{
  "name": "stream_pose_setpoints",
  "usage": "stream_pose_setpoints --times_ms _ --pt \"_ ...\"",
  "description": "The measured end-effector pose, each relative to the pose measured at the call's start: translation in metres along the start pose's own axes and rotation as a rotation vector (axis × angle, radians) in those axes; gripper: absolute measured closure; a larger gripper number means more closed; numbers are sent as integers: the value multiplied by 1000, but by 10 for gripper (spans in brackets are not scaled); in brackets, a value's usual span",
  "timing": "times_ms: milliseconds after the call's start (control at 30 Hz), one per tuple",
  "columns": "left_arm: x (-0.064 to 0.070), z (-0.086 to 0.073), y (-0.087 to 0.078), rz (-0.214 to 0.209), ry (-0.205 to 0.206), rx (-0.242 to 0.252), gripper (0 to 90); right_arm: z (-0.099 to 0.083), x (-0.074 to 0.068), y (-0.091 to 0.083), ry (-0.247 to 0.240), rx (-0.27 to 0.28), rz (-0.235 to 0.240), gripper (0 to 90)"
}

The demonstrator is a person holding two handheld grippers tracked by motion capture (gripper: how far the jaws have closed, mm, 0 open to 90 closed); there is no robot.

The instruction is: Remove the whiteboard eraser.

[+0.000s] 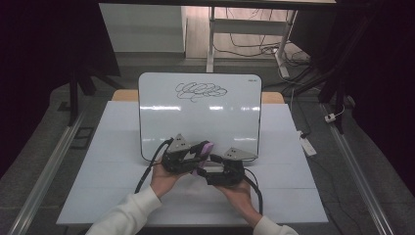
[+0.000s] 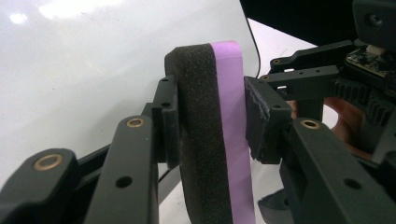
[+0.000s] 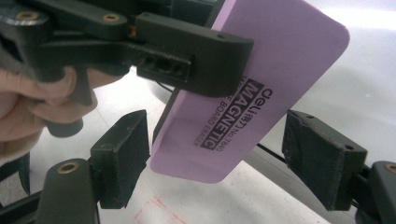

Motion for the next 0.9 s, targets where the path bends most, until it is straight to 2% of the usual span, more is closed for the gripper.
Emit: stream_pose_setpoints --times_ms 100,200,367,767,900 --pt "2 1 -1 -15 -18 17 595 -1 2 3 32 -4 -13 239" --pt "5 1 0 -11 -1 14 595 -1 1 4 38 0 -8 271" --pt "4 1 -2 -5 0 19 596 4 5 -3 22 37 -45 350" --pt "10 -1 -2 -16 -4 3 615 2 8 -2 10 29 -33 367" --pt "9 0 -4 -29 -13 8 616 4 8 -6 -14 34 -44 387"
Point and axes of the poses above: each handheld gripper's, and its own axes: y roughly forward along the jaws, z roughly out of its top, x roughly to its right, the point moved 8 cm from there along y, roughly forward along the jaws, and after that the axes turned 4 degrees about -x, right-handed, at the moved point
